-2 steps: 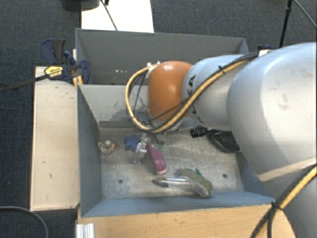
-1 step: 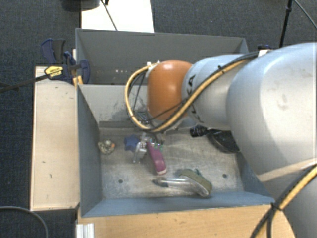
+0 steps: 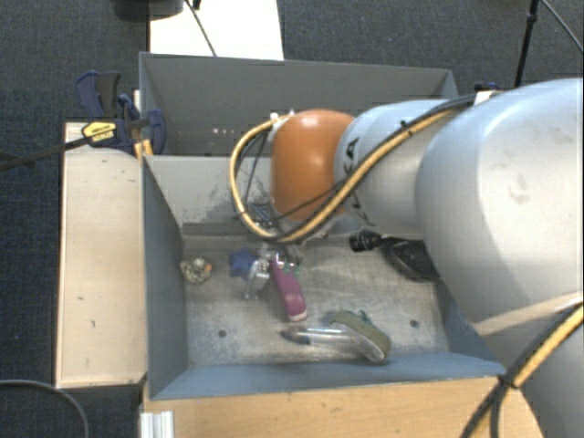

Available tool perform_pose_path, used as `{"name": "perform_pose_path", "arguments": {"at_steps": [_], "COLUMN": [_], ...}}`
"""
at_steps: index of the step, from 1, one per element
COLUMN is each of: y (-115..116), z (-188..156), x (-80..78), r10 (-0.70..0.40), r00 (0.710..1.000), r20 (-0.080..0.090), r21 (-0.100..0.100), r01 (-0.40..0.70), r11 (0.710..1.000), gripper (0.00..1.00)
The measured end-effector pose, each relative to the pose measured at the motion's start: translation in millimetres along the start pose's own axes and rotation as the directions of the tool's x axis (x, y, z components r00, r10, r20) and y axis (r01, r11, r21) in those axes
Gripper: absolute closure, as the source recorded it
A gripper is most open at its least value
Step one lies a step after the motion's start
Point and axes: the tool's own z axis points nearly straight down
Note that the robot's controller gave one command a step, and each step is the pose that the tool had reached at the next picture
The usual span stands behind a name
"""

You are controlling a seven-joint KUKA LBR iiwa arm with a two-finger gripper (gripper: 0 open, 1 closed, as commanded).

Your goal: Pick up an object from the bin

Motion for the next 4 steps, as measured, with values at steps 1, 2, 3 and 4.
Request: {"name": "perform_pose_path", "arguments": {"at_steps": [1,2,3,4], "y": [9.8,10.3,10.5,11.8], "z": [0.4,-0.4,-2.8,-94.6], "x": [11.1,10.0,8.6,6.1], "r10": [0.134,0.136,0.137,0.135], "r00": [0.991,0.991,0.991,0.991], "r20": [0.002,-0.002,0.001,0.002], "r21": [0.0,0.002,0.0,-0.001], "r01": [-0.134,-0.136,-0.137,-0.135], "r11": [0.991,0.991,0.991,0.991], "gripper": [0.0,0.0,1.0,1.0]}}
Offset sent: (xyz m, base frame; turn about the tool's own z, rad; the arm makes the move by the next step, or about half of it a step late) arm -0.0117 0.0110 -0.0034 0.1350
